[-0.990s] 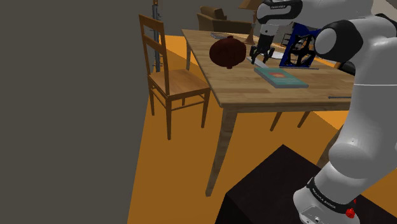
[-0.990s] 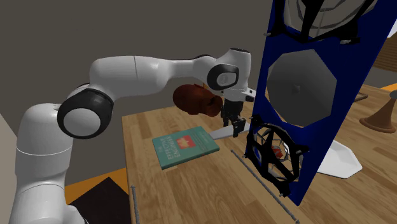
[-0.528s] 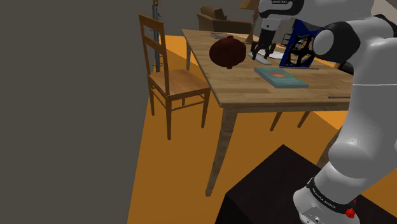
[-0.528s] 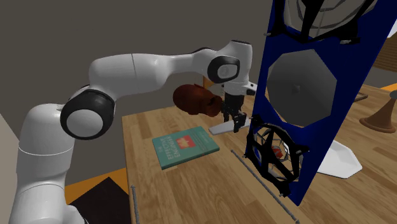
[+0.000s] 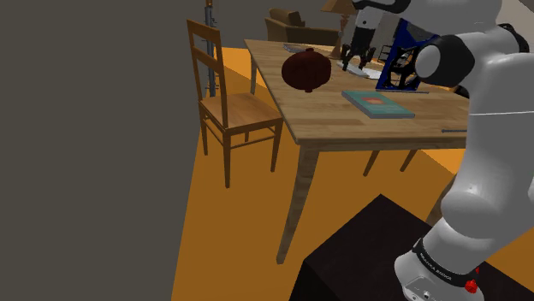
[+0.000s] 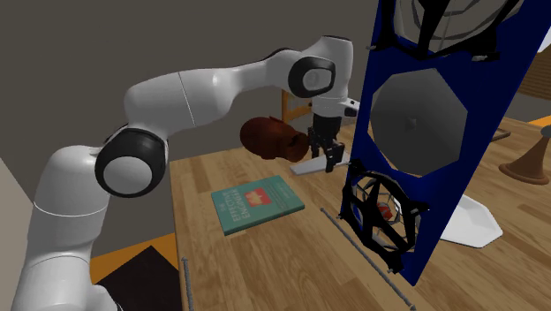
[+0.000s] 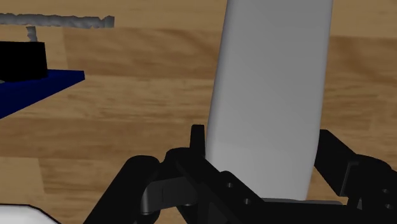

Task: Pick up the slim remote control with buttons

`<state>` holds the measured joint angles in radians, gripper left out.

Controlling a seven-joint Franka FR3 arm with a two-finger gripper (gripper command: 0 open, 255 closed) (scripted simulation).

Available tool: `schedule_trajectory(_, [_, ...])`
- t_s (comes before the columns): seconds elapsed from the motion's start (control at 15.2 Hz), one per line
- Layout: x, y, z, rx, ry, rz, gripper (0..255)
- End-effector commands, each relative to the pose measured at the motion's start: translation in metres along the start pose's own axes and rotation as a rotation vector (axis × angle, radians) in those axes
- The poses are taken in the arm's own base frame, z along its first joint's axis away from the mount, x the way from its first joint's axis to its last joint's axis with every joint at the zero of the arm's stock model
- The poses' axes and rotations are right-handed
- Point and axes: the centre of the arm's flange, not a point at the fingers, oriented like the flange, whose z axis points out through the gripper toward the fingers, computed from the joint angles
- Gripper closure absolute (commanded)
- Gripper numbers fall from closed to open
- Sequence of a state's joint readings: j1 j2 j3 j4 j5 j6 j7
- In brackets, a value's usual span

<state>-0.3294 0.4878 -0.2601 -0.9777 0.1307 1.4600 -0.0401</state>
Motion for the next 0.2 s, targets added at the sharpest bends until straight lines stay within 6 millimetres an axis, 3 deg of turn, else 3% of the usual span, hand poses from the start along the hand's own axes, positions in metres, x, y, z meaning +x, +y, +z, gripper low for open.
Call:
schedule_trajectory(0.0, [0.0005,-0.0006,-0.0105,0.0,0.0,0.0,255])
schedule_trajectory(0.13, [0.0005,-0.0006,-0.0113,0.0,0.0,0.0,255])
